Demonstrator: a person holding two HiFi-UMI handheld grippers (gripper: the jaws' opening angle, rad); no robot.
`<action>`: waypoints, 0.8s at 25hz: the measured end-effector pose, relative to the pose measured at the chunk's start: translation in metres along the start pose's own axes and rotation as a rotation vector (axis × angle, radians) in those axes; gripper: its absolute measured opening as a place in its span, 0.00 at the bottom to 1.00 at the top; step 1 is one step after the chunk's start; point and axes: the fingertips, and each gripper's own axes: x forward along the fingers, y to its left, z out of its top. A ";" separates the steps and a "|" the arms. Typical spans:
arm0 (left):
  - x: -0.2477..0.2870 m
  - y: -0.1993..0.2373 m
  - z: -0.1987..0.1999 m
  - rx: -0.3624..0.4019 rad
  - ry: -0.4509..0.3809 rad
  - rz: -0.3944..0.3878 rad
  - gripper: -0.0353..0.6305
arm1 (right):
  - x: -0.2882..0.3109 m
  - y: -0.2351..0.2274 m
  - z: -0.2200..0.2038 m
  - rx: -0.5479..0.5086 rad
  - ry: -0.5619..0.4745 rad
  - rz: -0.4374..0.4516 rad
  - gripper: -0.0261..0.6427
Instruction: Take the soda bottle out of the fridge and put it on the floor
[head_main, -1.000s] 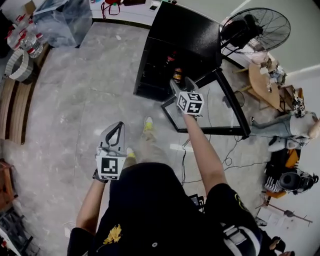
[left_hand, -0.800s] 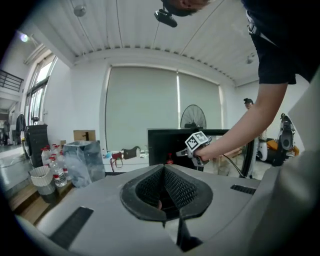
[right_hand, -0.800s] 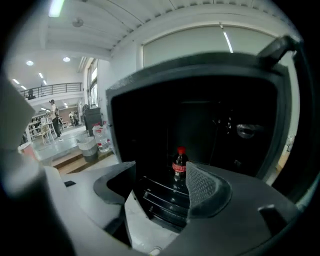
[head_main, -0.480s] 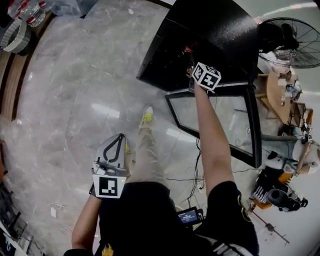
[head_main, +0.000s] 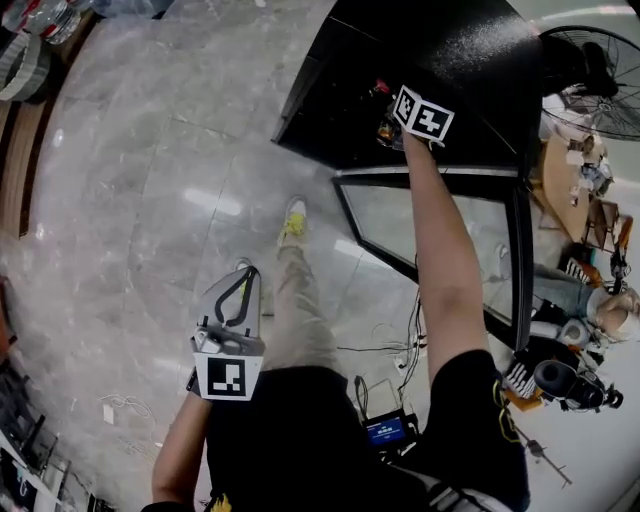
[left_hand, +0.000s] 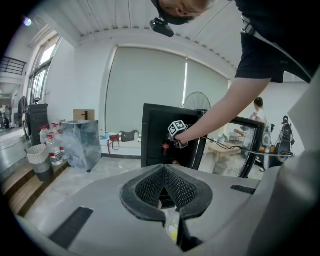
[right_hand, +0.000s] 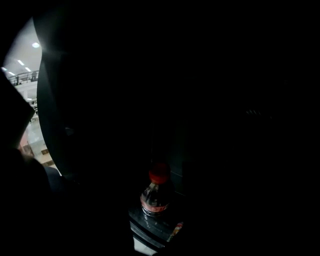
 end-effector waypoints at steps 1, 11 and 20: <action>0.004 0.000 0.000 -0.001 0.001 -0.001 0.08 | 0.004 0.002 -0.001 -0.022 0.010 0.007 0.38; 0.006 -0.015 -0.008 0.018 0.015 -0.039 0.08 | 0.007 0.006 -0.014 -0.030 0.054 0.018 0.23; -0.007 -0.014 -0.004 0.029 -0.016 -0.036 0.08 | -0.013 0.024 -0.019 -0.100 0.061 0.006 0.24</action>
